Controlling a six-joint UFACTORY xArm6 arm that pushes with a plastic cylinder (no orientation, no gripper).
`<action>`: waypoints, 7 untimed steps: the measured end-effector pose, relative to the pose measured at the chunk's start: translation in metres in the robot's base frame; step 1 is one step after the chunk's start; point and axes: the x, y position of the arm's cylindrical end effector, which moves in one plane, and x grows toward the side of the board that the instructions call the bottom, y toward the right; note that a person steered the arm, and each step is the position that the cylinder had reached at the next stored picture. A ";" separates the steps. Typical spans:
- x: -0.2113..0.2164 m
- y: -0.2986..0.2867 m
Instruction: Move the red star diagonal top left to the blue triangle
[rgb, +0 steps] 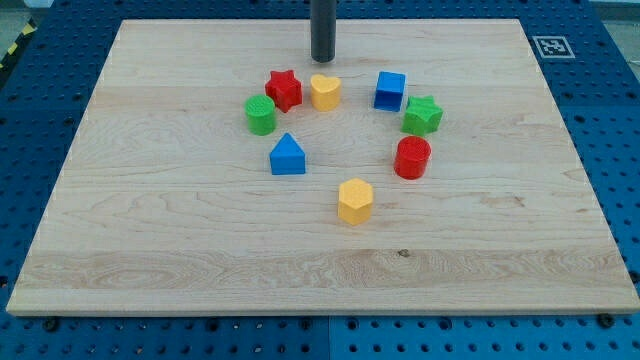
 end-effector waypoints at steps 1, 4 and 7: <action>0.000 0.000; 0.000 0.005; 0.007 -0.018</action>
